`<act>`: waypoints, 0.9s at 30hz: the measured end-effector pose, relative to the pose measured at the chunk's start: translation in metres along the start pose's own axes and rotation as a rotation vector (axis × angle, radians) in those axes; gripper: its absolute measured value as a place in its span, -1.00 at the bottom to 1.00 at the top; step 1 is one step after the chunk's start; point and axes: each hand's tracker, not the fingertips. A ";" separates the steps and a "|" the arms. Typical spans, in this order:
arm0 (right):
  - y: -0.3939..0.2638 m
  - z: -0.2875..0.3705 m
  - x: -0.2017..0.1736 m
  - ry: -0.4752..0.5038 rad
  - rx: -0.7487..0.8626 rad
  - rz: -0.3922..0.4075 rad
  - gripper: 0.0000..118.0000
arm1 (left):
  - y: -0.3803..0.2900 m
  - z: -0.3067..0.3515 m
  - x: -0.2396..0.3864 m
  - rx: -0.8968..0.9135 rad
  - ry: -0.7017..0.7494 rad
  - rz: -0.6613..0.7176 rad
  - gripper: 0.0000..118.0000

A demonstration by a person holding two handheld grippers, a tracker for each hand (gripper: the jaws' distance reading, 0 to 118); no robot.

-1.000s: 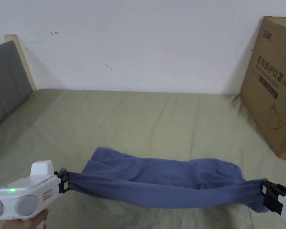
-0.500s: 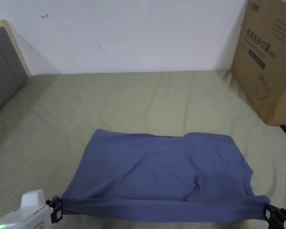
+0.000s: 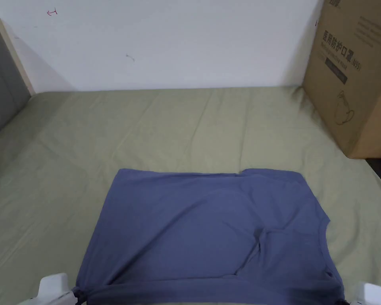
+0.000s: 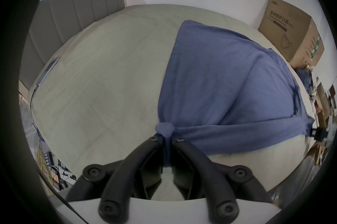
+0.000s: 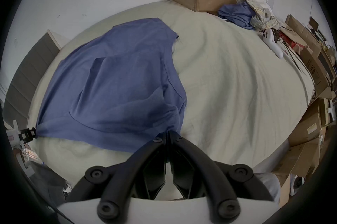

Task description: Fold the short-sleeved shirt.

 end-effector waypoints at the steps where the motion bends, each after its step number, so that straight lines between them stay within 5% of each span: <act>1: 0.003 0.007 -0.002 -0.012 0.015 0.007 -0.46 | 0.005 0.003 0.000 -0.020 -0.004 0.032 -0.27; 3: 0.011 0.026 -0.007 -0.017 0.076 0.029 0.30 | 0.016 0.016 0.005 -0.015 -0.021 0.057 0.36; 4: 0.019 0.038 -0.010 -0.003 0.119 0.040 0.50 | 0.021 0.027 0.009 0.032 -0.038 0.065 0.59; 5: 0.027 0.051 -0.014 0.002 0.178 0.050 0.50 | 0.027 0.039 0.015 0.085 -0.053 0.055 0.65; 17: 0.101 0.171 -0.080 0.012 0.713 0.176 0.50 | 0.094 0.143 0.085 0.618 -0.122 -0.091 0.61; 21: 0.099 0.174 -0.093 -0.011 0.762 0.199 0.48 | 0.095 0.149 0.096 0.680 -0.115 -0.104 0.19; 24: 0.095 0.171 -0.098 -0.025 0.772 0.206 0.04 | 0.089 0.151 0.099 0.706 -0.131 -0.109 -0.75; 25: 0.094 0.170 -0.098 -0.023 0.772 0.206 -0.49 | 0.087 0.151 0.100 0.713 -0.136 -0.113 -0.95; 26: 0.093 0.168 -0.099 -0.017 0.766 0.203 -0.98 | 0.085 0.151 0.102 0.716 -0.124 -0.117 -0.98; 27: 0.092 0.168 -0.099 -0.015 0.764 0.201 -1.00 | 0.084 0.151 0.101 0.709 -0.129 -0.126 -1.00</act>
